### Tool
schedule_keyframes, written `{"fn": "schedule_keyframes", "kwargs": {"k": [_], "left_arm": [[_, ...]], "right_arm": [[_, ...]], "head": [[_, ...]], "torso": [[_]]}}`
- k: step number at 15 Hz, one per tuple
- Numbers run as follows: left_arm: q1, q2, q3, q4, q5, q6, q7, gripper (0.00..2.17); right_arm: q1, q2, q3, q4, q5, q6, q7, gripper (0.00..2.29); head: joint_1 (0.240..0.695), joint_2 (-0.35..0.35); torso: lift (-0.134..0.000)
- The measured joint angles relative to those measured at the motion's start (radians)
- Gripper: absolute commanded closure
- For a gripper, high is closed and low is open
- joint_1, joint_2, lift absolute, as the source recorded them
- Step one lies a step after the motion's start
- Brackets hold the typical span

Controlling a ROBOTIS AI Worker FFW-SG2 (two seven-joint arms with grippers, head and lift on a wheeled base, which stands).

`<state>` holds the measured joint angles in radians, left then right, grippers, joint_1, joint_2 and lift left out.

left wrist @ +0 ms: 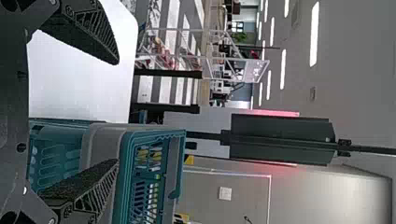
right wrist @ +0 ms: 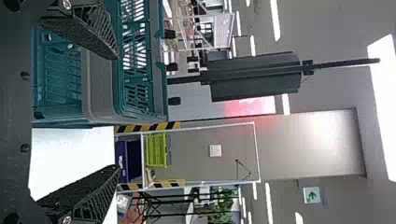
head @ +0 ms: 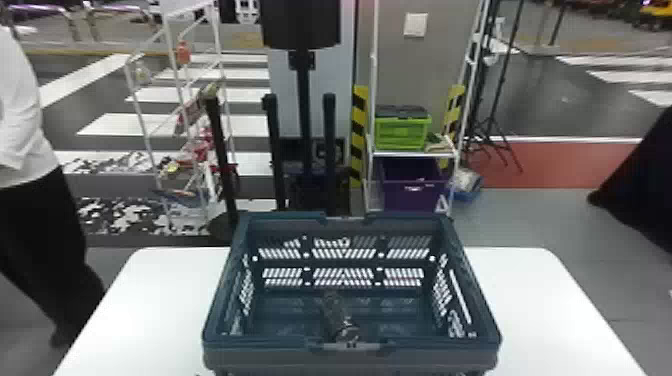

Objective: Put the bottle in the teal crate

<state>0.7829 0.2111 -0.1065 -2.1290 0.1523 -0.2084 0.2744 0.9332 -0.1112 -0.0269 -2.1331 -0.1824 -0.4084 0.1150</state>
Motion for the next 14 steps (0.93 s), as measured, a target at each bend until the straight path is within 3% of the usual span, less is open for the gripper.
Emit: {"fn": "schedule_keyframes", "kwargs": {"k": [14], "left_arm": [[0.019,0.003,-0.001,0.013,-0.005,-0.075,0.0,0.14]], "right_arm": [[0.036,0.015,-0.015,-0.011,0.026,-0.04,0.0,0.07]], "head": [[0.499,0.0]], "torso": [[0.0]]}}
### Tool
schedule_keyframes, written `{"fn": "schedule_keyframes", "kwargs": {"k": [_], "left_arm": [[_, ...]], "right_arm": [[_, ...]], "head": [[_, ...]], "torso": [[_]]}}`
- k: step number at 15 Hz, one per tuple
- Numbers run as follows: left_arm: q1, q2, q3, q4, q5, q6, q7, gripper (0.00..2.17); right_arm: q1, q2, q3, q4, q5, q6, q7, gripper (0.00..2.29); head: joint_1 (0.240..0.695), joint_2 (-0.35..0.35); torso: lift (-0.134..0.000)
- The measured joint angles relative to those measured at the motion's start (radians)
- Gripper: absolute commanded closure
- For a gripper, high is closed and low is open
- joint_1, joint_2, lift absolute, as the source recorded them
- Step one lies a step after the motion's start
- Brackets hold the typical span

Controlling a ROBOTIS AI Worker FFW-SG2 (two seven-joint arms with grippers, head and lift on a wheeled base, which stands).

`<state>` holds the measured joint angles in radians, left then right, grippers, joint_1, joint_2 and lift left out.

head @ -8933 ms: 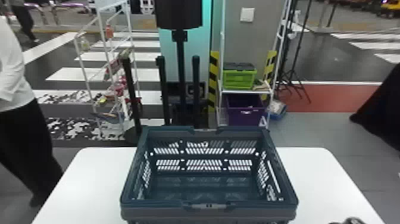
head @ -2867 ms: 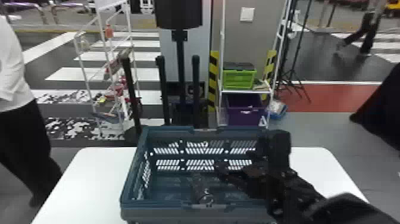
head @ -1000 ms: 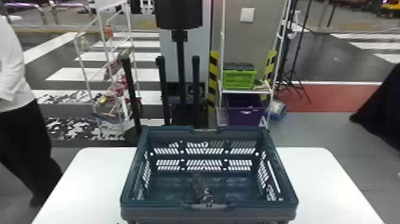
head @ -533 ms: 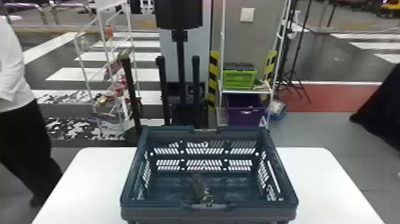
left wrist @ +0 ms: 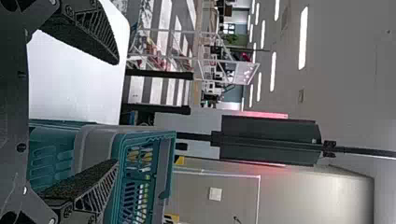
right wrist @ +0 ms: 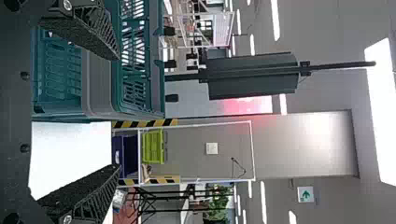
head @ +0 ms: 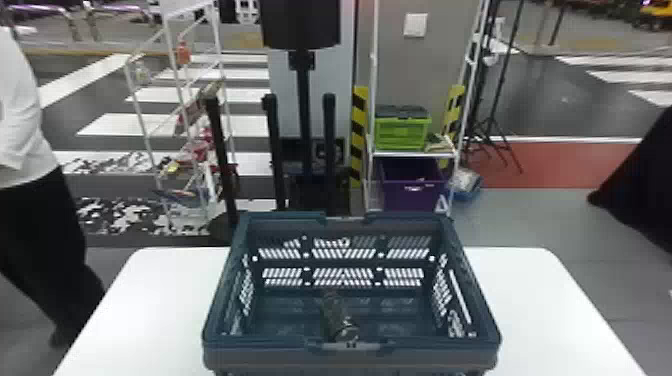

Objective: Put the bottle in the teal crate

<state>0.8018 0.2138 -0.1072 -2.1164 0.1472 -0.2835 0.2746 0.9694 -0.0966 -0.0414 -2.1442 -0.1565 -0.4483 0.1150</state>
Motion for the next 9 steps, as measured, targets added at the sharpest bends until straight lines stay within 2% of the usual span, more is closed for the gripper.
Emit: {"fn": "schedule_keyframes", "kwargs": {"k": [9], "left_arm": [[0.002,0.001,-0.002,-0.003,-0.005,-0.002,-0.003,0.14]], "right_arm": [[-0.004,0.002,-0.001,0.006,-0.001,-0.011,0.002,0.07]], "head": [[0.499,0.0]], "torso": [[0.0]]}}
